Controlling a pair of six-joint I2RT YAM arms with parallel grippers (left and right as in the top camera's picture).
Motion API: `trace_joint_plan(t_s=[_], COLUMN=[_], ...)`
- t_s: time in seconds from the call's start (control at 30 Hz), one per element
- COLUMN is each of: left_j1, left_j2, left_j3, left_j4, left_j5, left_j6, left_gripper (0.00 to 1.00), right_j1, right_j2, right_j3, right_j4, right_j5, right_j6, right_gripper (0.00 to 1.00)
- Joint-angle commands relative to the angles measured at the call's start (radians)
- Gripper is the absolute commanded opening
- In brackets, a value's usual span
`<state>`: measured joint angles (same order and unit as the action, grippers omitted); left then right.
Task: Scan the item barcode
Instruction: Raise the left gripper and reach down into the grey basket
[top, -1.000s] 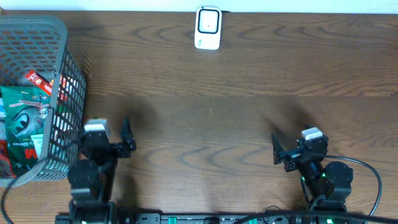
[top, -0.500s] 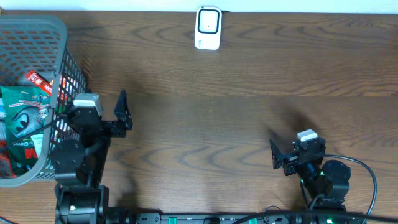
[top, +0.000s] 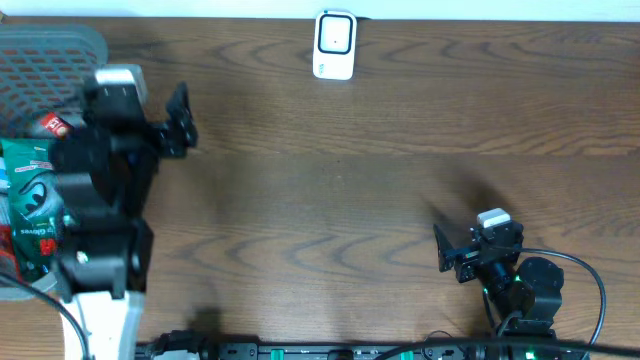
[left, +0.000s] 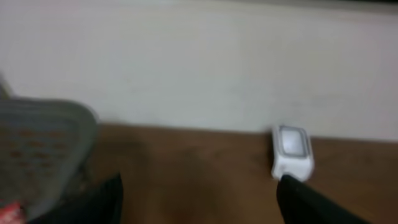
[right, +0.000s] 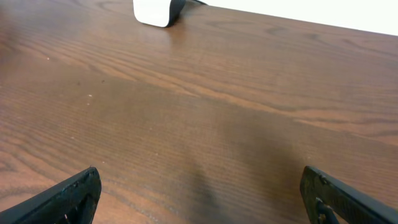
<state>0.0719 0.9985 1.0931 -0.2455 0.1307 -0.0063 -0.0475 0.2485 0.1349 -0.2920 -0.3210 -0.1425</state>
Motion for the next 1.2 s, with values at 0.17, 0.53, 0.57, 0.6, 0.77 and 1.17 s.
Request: trace_joint_plan(t_s=[0.17, 0.53, 0.57, 0.6, 0.77, 1.17], left_j1=[0.117, 0.356, 0.375, 0.394, 0.502, 0.716], left_j2=[0.057, 0.085, 0.093, 0.102, 0.166, 0.31], left_j3=[0.311, 0.354, 0.354, 0.354, 0.354, 0.352], left_j4=[-0.228, -0.495, -0.509, -0.52, -0.539, -0.602], left_j5=[-0.225, -0.254, -0.254, -0.254, -0.244, -0.248], left_j6=[0.013, 0.014, 0.018, 0.03, 0.019, -0.082], left_gripper=[0.79, 0.79, 0.79, 0.79, 0.79, 0.78], right_j1=[-0.003, -0.003, -0.003, -0.003, -0.003, -0.003], right_j2=[-0.002, -0.002, -0.002, -0.002, -0.002, -0.002], right_j3=[0.008, 0.008, 0.008, 0.008, 0.008, 0.008], right_j4=[0.0, 0.004, 0.004, 0.004, 0.002, -0.008], right_j5=[0.002, -0.003, -0.003, -0.003, -0.003, -0.003], right_j6=[-0.007, 0.0, 0.0, 0.0, 0.0, 0.0], right_gripper=[0.99, 0.99, 0.99, 0.99, 0.99, 0.99])
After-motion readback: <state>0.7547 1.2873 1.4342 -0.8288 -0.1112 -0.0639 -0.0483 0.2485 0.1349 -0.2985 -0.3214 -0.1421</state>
